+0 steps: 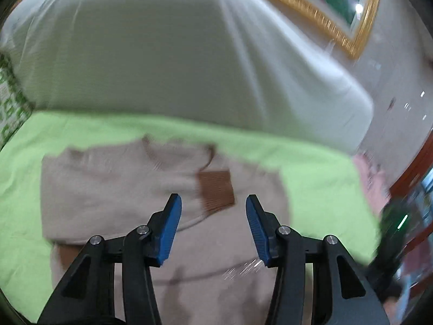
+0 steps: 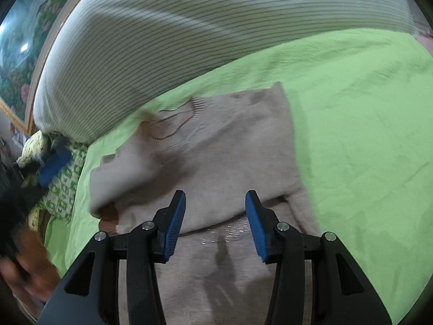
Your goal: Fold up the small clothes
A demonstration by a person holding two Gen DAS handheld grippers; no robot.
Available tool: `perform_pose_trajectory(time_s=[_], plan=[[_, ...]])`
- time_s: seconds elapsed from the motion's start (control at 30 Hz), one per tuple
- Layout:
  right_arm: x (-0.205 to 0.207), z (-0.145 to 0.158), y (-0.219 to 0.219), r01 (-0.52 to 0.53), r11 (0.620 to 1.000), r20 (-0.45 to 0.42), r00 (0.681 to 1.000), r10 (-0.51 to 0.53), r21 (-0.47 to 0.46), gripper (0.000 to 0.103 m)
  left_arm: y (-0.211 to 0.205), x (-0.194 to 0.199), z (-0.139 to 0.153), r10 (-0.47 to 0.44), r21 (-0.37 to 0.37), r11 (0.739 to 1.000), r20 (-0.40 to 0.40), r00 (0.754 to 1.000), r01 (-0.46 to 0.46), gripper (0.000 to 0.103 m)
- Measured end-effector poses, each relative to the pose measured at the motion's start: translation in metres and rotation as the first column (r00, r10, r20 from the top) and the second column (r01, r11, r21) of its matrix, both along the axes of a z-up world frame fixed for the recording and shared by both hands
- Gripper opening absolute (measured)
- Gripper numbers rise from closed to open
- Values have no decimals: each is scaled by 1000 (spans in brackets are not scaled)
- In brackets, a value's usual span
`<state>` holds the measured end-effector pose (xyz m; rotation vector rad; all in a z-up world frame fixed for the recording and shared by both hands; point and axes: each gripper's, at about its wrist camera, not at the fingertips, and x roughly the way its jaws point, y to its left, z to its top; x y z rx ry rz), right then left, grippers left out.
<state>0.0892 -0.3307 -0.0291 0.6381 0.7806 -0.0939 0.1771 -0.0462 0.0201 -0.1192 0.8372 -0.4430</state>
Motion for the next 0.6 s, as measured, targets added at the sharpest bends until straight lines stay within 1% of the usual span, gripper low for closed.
perform_pose_trajectory(time_s=[0.07, 0.13, 0.17, 0.2, 0.27, 0.33, 0.37, 0.4, 0.47, 0.53, 0.6], plan=[[-1, -5, -6, 9, 1000, -6, 1000, -9, 11, 47, 27, -9, -22, 38, 51, 998, -36, 999, -37, 51], [2, -9, -8, 10, 1000, -11, 1000, -9, 30, 47, 50, -20, -38, 89, 122, 989, -40, 995, -84, 50], [6, -12, -8, 7, 999, -15, 1000, -6, 37, 47, 73, -21, -50, 145, 196, 971, -37, 989, -135, 51], [10, -15, -8, 3, 999, -15, 1000, -2, 43, 47, 93, -23, -60, 186, 240, 956, -40, 982, -171, 51], [22, -18, -5, -10, 998, -15, 1000, 11, 64, 47, 137, -14, -79, 291, 310, 915, -64, 955, -258, 49], [41, -21, -1, -27, 995, 0, 1000, 27, 93, 47, 168, -5, -91, 366, 327, 888, -80, 927, -322, 48], [46, -22, 3, -33, 994, 4, 999, 33, 102, 47, 181, 3, -98, 394, 338, 877, -99, 914, -342, 48], [60, -26, 6, -45, 992, 6, 999, 44, 117, 47, 190, 8, -105, 410, 346, 870, -113, 905, -351, 48], [82, -37, 11, -56, 987, -11, 998, 58, 150, 47, 192, 24, -119, 414, 356, 869, -147, 898, -343, 48], [106, -50, 15, -49, 983, -42, 997, 57, 176, 47, 189, 33, -127, 416, 365, 867, -152, 896, -340, 49], [126, -61, 16, -26, 985, -70, 997, 39, 171, 47, 190, 39, -132, 417, 364, 866, -151, 896, -342, 49]])
